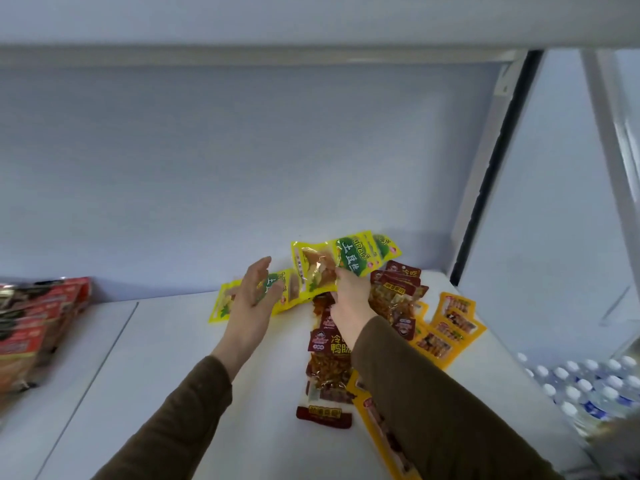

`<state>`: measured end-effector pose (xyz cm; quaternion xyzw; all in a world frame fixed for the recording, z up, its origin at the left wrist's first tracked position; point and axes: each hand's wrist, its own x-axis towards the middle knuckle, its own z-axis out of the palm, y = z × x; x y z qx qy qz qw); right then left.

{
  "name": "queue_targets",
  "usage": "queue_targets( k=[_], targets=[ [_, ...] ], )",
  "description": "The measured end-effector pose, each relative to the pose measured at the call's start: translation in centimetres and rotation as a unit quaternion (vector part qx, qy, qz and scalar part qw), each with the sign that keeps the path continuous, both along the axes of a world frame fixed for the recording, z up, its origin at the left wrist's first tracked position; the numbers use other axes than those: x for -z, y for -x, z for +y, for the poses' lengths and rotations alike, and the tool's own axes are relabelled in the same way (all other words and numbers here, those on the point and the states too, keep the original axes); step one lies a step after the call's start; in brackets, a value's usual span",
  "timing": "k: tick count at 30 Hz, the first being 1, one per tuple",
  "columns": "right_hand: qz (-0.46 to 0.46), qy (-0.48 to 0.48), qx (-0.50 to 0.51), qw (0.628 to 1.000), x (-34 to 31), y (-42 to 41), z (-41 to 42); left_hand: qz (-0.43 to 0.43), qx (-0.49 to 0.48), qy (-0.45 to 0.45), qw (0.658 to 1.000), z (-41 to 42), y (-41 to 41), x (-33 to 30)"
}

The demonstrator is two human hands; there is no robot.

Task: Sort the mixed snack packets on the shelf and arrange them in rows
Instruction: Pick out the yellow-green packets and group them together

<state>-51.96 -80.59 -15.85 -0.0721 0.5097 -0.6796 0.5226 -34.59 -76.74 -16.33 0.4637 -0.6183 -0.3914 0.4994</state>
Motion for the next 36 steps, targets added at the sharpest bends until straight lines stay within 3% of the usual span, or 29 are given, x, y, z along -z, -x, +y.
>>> queue_targets(
  k=[5,10,15,22,25,31,36],
  targets=[
    [-0.010,0.099,-0.032,0.995,-2.1,1.9,2.1,0.112,-0.018,-0.058,0.992,0.4,-1.3,-1.0],
    [-0.063,0.190,-0.209,0.957,-4.8,3.6,4.1,0.167,0.019,-0.123,0.978,0.7,-1.8,-2.1],
    [-0.021,0.255,-0.304,0.918,-7.1,4.1,5.1,0.178,0.072,-0.165,0.967,1.4,-1.7,-3.1],
    [-0.018,0.216,-0.338,0.916,-7.6,4.6,4.4,0.152,0.223,-0.200,0.942,2.5,-1.0,-3.5],
    [-0.036,0.191,-0.345,0.918,-7.0,5.0,4.2,0.123,0.228,-0.194,0.946,3.1,-0.8,-3.1],
    [0.031,0.198,-0.299,0.933,-5.1,5.6,4.0,0.099,0.209,-0.189,0.954,3.6,-0.6,-2.5],
    [-0.131,0.209,-0.214,0.945,-3.1,6.8,3.8,0.154,0.143,-0.153,0.966,3.5,-1.2,-2.3]
  ],
)
